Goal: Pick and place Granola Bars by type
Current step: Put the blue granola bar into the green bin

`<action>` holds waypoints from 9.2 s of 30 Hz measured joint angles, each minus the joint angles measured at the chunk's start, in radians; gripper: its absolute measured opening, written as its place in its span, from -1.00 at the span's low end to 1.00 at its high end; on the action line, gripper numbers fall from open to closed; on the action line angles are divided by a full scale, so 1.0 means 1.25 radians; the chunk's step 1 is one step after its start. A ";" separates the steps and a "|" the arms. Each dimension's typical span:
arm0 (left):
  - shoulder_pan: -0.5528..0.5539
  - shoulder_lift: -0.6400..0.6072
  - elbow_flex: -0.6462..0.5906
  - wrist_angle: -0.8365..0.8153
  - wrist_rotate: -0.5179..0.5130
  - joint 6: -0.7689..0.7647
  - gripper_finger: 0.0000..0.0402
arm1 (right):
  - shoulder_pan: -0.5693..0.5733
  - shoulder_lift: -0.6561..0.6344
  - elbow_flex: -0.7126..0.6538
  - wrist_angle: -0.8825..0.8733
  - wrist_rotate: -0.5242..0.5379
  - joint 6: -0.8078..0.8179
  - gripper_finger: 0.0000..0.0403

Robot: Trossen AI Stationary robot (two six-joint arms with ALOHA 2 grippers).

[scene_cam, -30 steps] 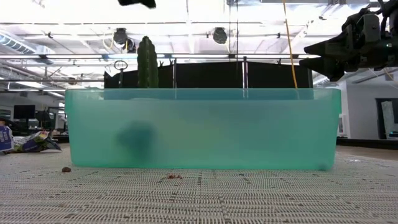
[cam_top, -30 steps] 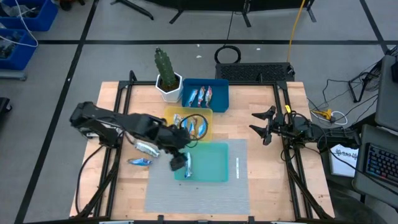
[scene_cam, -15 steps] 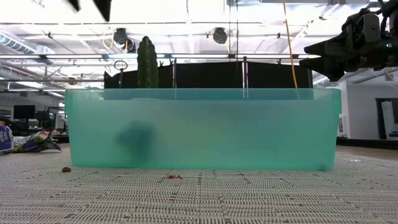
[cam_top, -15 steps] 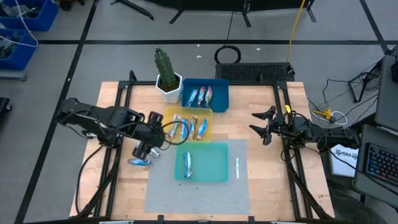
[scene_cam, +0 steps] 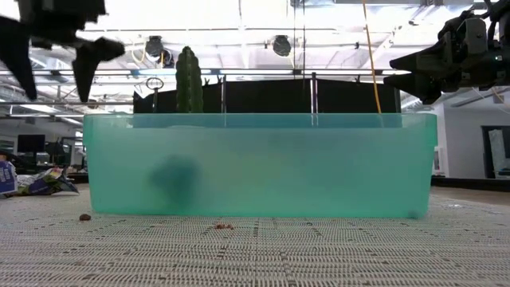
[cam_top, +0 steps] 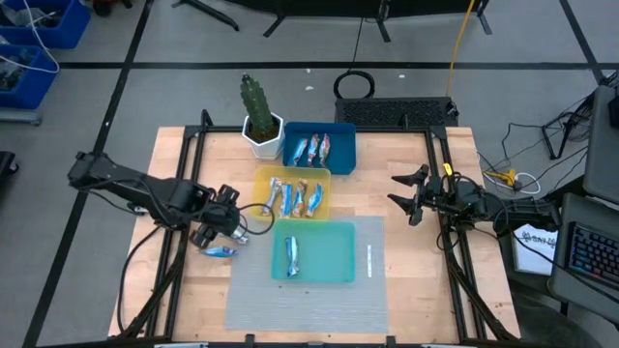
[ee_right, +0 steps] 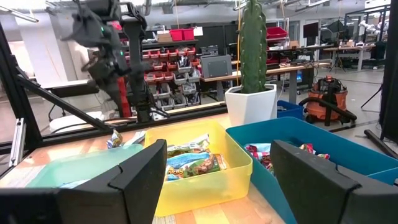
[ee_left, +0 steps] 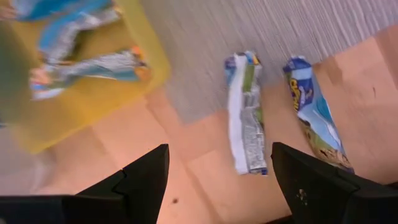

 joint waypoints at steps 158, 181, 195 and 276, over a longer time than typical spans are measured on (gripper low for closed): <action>0.018 0.373 0.453 0.138 0.002 -1.459 -0.95 | 0.000 0.001 0.000 0.002 0.000 0.000 0.38; 0.059 0.648 0.453 0.328 0.044 -1.501 -0.95 | 0.000 0.001 0.000 0.000 0.000 0.000 0.38; 0.059 0.721 0.453 0.332 0.062 -1.498 -0.90 | 0.000 0.001 0.000 0.000 0.000 0.000 0.38; 0.181 0.155 0.453 0.061 0.357 -0.675 0.71 | 0.000 0.001 0.000 0.000 0.000 0.000 0.38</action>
